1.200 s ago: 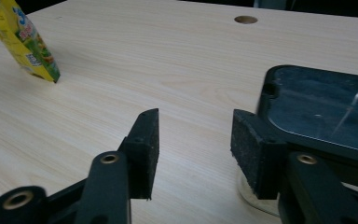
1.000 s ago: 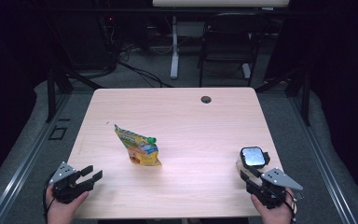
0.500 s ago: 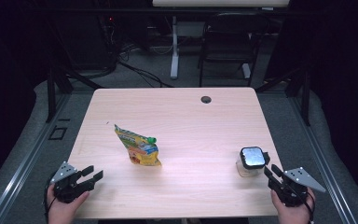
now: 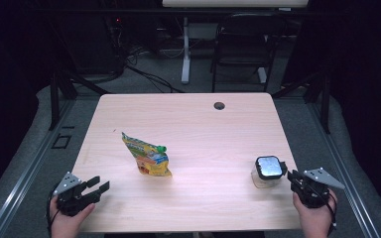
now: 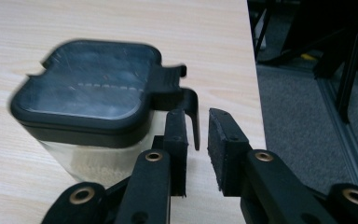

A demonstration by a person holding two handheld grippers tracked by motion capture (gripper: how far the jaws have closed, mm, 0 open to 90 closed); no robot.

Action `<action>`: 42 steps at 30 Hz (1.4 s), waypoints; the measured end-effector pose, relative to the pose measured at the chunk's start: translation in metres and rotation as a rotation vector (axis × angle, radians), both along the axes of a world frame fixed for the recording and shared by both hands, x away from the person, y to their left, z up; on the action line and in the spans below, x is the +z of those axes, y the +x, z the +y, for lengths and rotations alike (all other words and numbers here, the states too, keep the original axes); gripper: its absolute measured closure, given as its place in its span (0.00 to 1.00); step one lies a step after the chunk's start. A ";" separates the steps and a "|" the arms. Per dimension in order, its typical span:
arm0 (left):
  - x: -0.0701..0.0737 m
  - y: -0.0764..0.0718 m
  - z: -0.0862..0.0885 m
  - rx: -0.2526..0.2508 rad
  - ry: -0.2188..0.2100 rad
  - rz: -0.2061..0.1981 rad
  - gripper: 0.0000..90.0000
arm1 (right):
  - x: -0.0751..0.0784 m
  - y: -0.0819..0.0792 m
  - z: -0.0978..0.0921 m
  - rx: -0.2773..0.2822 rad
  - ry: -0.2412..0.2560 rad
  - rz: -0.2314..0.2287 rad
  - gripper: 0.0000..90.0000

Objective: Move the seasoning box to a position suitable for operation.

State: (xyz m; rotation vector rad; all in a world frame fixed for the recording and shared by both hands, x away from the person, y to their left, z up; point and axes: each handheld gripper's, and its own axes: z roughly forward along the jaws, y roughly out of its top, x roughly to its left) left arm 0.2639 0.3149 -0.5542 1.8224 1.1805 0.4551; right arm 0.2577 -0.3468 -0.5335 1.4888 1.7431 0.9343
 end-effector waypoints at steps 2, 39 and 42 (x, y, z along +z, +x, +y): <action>-0.001 0.000 0.001 0.003 -0.005 0.002 0.56 | -0.006 0.002 -0.002 -0.002 0.022 0.004 0.85; -0.002 0.002 0.000 0.010 -0.005 0.009 0.56 | -0.023 0.030 0.021 0.019 -0.038 0.047 0.95; -0.002 0.002 0.000 0.009 -0.005 0.007 0.56 | -0.022 0.029 0.029 0.042 -0.052 0.054 0.96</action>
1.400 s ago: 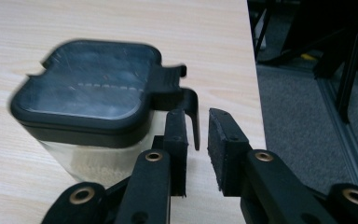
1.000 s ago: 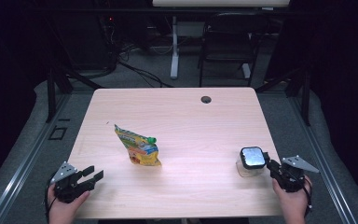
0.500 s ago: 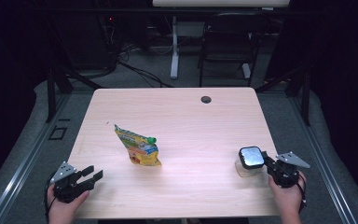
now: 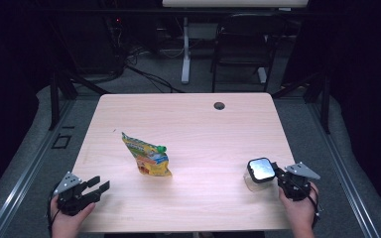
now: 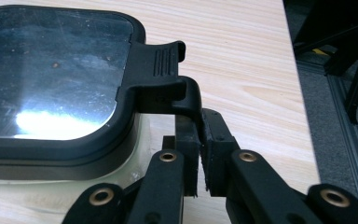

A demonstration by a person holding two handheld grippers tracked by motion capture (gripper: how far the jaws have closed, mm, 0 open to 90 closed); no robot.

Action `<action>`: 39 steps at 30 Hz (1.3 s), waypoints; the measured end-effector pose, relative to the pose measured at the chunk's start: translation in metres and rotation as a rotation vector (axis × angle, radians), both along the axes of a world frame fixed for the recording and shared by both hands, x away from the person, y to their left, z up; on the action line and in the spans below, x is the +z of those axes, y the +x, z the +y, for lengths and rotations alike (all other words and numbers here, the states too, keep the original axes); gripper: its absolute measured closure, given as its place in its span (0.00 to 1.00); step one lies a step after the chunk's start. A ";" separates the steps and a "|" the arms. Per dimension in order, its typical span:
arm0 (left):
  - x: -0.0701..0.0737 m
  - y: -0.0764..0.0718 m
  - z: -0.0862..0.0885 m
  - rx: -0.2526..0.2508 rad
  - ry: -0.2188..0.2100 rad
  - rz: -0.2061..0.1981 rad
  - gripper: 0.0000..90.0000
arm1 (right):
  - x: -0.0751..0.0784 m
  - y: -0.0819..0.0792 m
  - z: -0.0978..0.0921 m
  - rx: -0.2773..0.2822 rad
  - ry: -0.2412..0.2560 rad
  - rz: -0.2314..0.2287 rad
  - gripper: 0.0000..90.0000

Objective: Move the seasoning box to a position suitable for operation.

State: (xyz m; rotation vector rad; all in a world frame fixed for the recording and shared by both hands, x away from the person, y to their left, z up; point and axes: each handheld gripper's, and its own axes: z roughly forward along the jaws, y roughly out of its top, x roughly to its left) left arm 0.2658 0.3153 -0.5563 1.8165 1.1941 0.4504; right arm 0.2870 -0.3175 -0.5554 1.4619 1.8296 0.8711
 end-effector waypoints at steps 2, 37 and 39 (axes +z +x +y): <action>0.000 0.000 0.000 0.001 -0.001 0.000 0.56 | 0.000 0.000 0.003 0.002 0.001 -0.001 0.96; 0.001 -0.001 0.002 0.004 -0.011 -0.004 0.56 | 0.005 -0.017 0.097 0.153 0.031 0.014 0.96; 0.000 -0.001 0.001 0.004 -0.013 -0.004 0.56 | 0.003 -0.019 0.103 0.154 0.024 0.021 0.96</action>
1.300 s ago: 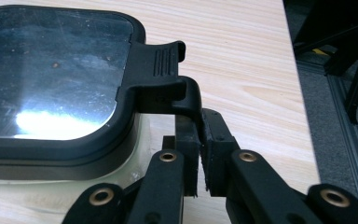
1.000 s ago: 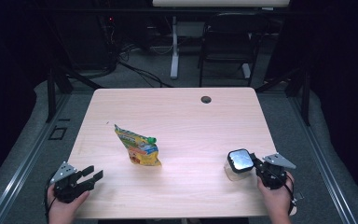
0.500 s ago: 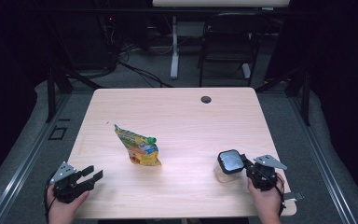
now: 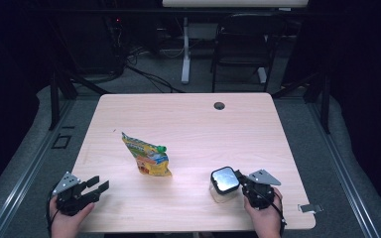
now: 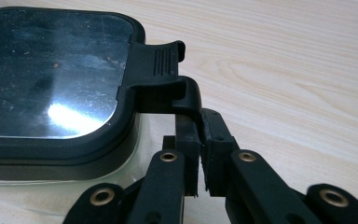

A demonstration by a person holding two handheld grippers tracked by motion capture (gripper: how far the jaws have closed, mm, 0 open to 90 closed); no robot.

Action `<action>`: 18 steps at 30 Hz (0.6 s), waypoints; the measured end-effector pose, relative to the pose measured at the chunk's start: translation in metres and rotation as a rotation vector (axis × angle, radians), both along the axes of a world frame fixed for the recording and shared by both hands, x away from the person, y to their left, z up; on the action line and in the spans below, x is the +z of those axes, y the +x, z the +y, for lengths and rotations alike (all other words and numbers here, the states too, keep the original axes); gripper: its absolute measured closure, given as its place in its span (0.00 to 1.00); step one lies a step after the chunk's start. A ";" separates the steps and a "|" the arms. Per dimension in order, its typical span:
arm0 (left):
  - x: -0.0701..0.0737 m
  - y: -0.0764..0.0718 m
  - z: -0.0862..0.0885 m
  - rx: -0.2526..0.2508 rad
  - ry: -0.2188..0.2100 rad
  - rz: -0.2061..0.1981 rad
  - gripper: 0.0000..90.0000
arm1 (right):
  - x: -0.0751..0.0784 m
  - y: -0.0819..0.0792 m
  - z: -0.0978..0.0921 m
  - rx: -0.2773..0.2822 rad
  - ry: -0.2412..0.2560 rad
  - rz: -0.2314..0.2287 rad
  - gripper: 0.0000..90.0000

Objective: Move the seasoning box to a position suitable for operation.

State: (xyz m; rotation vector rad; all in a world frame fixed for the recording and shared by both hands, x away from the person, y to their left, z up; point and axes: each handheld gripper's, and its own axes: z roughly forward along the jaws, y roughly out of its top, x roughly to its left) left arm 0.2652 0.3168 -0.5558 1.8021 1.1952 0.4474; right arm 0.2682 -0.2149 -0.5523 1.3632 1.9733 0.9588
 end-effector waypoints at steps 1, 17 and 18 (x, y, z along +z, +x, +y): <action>0.000 0.000 0.000 0.000 0.000 0.000 0.56 | -0.001 0.000 0.001 -0.002 -0.004 0.001 0.96; 0.000 0.000 0.000 0.000 0.000 0.000 0.56 | -0.002 -0.019 0.003 0.055 0.014 0.016 0.92; 0.000 0.000 0.000 0.000 0.000 0.000 0.56 | 0.000 -0.023 0.003 0.060 0.023 0.029 0.90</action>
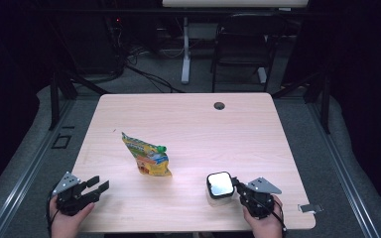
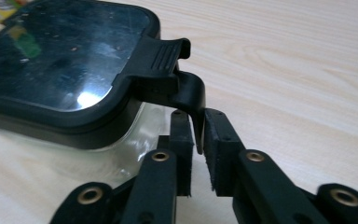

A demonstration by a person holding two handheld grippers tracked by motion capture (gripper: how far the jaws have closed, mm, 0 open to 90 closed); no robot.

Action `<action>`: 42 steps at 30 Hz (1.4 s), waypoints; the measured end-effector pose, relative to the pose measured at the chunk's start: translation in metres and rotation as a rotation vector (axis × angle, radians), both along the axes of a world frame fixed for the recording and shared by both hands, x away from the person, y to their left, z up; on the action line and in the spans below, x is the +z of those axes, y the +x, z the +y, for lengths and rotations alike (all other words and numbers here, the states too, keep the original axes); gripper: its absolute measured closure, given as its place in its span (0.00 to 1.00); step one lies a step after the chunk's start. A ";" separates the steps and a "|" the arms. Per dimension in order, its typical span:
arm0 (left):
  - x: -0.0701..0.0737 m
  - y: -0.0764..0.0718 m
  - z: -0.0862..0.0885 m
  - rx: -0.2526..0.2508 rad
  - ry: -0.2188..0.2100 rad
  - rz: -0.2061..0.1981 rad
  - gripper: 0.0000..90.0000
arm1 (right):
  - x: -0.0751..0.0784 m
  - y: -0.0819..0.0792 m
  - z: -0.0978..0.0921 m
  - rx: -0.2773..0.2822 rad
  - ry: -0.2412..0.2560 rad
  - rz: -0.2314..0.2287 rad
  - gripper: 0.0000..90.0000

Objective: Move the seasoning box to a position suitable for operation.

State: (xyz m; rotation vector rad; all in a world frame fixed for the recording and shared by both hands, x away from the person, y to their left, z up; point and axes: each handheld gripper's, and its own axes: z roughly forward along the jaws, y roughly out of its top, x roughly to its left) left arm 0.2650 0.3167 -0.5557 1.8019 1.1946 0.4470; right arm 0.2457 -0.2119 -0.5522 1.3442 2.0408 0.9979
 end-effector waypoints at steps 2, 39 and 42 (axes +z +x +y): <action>0.000 0.000 0.000 0.000 0.001 0.000 0.56 | 0.001 -0.004 0.001 0.015 0.015 0.005 0.89; 0.000 0.001 -0.002 -0.004 0.003 0.003 0.56 | 0.046 -0.009 -0.012 0.048 0.109 -0.057 0.50; 0.000 0.001 -0.002 -0.007 0.006 0.007 0.56 | 0.048 -0.006 -0.011 0.029 0.135 -0.054 0.50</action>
